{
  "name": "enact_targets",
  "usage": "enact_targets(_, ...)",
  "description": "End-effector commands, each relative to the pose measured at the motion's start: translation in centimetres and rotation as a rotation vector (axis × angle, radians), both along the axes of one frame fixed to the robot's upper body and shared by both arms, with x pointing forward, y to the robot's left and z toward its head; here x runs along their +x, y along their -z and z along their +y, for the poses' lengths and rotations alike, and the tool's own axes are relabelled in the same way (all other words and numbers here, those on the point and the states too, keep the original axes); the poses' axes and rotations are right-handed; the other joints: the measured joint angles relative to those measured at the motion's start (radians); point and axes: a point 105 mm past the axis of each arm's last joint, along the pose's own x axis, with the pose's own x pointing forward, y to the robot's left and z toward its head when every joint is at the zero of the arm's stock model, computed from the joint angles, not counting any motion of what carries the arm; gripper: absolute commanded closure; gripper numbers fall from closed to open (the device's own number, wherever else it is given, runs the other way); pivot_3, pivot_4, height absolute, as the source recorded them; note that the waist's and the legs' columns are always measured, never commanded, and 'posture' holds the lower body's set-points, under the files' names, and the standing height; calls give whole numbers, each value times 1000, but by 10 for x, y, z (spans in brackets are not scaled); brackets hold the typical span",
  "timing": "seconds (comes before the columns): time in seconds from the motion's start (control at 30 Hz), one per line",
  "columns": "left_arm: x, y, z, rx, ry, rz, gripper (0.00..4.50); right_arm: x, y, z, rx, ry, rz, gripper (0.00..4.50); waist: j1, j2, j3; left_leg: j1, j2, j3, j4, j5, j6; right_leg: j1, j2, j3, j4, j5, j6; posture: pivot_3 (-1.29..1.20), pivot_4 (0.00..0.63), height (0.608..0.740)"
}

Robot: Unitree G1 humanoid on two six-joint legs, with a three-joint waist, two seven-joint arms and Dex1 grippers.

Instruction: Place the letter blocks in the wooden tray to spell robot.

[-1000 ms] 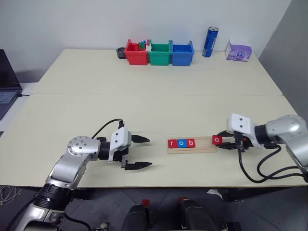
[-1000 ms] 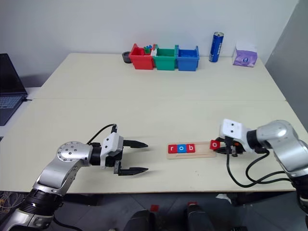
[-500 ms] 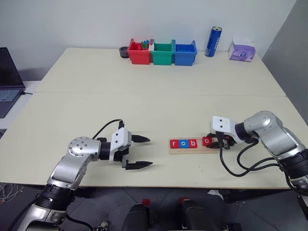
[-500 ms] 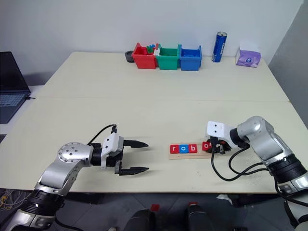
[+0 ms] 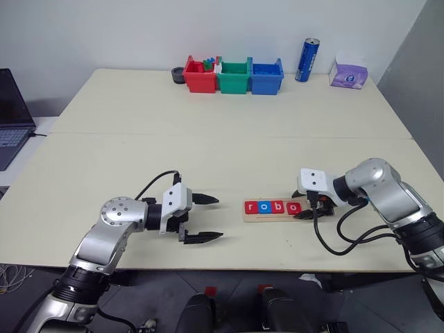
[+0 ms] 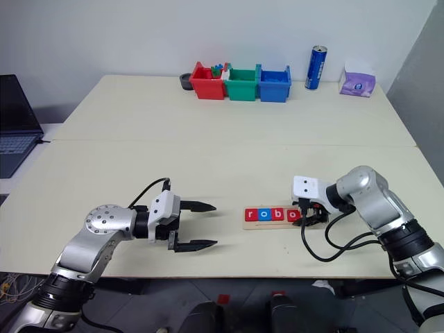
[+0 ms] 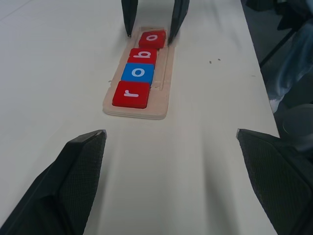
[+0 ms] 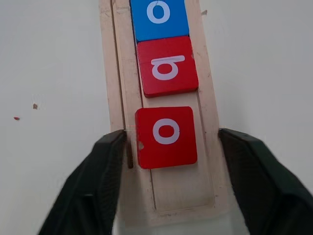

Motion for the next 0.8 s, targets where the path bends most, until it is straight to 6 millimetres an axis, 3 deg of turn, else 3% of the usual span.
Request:
enact_targets(0.03,-3,-8,-6,-10,25,-31,0,4,-29,5,73,3,-58,16,0,0,0,0,0,0,0,0,0,0,0,0,0,0,0,0,150,740)
enact_targets(0.17,-4,-7,-4,-9,20,-29,0,1,-47,-2,124,46,-94,16,0,0,0,0,0,-1,0,0,0,0,0,0,0,0,0,0,150,740)
enact_targets(0.27,-5,-6,-2,-8,18,-28,0,-4,-46,-9,118,72,-112,683,1,0,0,0,0,-1,0,0,0,0,0,0,0,0,0,0,150,740)
enact_targets(0.6,-3,-5,-4,-7,23,-27,0,-26,-18,-20,70,99,-41,4287,-2,0,0,1,0,0,0,0,0,0,0,1,0,-1,2,0,150,740)
enact_targets(0.8,-4,-5,-4,-7,24,-25,0,-27,-14,-19,85,153,-9,4444,0,0,0,1,0,0,0,0,0,0,0,0,0,-1,2,0,150,740)
